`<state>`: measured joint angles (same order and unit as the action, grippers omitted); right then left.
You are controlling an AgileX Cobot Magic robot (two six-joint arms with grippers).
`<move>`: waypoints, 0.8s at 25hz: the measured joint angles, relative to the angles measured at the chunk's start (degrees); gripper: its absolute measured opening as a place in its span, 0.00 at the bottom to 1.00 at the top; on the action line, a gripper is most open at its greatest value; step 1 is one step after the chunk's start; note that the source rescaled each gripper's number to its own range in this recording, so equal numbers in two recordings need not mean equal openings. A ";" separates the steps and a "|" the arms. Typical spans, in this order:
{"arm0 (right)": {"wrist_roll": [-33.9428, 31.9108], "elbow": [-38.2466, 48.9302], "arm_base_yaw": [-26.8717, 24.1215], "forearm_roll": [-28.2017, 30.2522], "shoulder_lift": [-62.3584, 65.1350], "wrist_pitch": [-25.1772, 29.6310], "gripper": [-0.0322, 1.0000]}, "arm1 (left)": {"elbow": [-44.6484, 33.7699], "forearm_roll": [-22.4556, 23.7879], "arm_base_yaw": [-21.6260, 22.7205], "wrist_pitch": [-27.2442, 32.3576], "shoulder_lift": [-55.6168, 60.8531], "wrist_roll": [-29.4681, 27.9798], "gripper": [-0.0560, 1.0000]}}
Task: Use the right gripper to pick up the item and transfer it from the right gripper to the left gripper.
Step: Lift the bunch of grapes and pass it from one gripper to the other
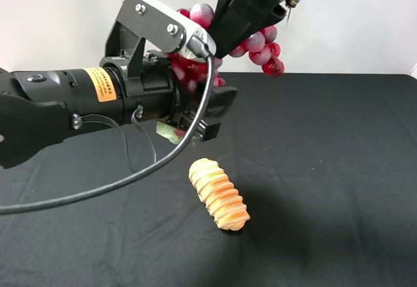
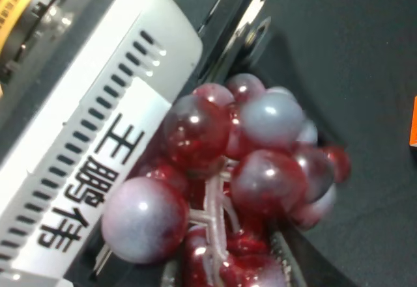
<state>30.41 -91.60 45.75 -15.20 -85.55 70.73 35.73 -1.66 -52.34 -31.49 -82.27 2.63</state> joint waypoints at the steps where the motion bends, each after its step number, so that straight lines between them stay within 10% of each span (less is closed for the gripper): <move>1: -0.05 0.00 0.00 -0.02 0.00 0.00 0.03 | 0.00 0.06 0.00 0.00 0.00 0.00 0.15; 13: -0.47 0.00 0.00 0.22 0.00 0.00 0.07 | 0.00 0.11 0.00 -0.14 0.00 -0.24 0.14; 17: -3.82 -0.21 0.00 2.95 0.00 -0.47 0.79 | 0.00 0.33 0.00 -0.23 -0.07 -0.24 0.12; 20: -5.44 -0.21 0.00 4.83 0.04 -0.59 0.95 | 0.00 0.43 0.00 -0.64 -0.10 -0.24 0.10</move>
<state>24.97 -91.81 45.75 -10.37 -85.50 70.14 35.73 -1.23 -52.34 -32.13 -82.37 2.39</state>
